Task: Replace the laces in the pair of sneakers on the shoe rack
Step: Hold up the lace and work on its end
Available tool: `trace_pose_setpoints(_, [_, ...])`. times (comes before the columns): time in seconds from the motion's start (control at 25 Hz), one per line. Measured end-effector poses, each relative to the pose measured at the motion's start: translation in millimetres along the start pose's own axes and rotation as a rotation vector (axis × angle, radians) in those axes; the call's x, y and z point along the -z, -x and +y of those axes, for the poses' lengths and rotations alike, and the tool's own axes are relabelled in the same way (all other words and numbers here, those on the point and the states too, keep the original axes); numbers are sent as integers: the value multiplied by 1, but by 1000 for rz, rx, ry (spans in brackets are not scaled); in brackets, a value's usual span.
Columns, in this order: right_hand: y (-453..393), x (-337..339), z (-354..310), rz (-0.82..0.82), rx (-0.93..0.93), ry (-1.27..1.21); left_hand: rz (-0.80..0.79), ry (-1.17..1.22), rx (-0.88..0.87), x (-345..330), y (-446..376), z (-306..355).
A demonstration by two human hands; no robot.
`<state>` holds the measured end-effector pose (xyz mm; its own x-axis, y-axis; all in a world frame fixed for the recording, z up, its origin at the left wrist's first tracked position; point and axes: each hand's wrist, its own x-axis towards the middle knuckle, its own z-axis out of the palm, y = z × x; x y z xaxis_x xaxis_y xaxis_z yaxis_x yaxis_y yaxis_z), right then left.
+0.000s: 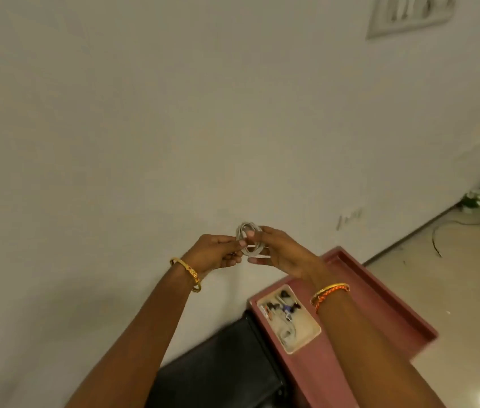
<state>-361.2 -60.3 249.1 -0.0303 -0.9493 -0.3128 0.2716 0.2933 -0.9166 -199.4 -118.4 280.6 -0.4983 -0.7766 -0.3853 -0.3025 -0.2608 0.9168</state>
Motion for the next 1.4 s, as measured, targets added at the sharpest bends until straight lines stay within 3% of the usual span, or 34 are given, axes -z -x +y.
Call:
trace_pose_setpoints(0.16, [-10,65,99,249,-172,-215,-77,-32,291,-53,-65,-78])
trace_pose_setpoints(0.28, [-17,108,162,343,-338,-294,-82,-64,477,-92,-107,-134])
trace_pose_setpoints(0.44, [-44,156,230,525,-505,-204,-108,-212,618,-141,-171,-213])
trace_pose_setpoints(0.64, [-84,181,312,813,-539,395,-130,-510,549,-182,-227,-291])
trace_pose_setpoints(0.72, [-92,180,334,838,-572,716,-169,-644,526,-189,-241,-307])
trace_pose_setpoints(0.8, [-98,180,349,881,-542,862,-175,-737,517,-193,-253,-320])
trace_pose_setpoints(1.12, [-115,187,382,886,-549,1014,-218,-819,514,-195,-269,-347])
trace_pose_setpoints(1.28, [-113,185,387,900,-517,1001,-172,-695,517,-192,-264,-346])
trace_pose_setpoints(1.4, [-106,178,382,1001,-450,962,-78,-607,472,-185,-251,-339])
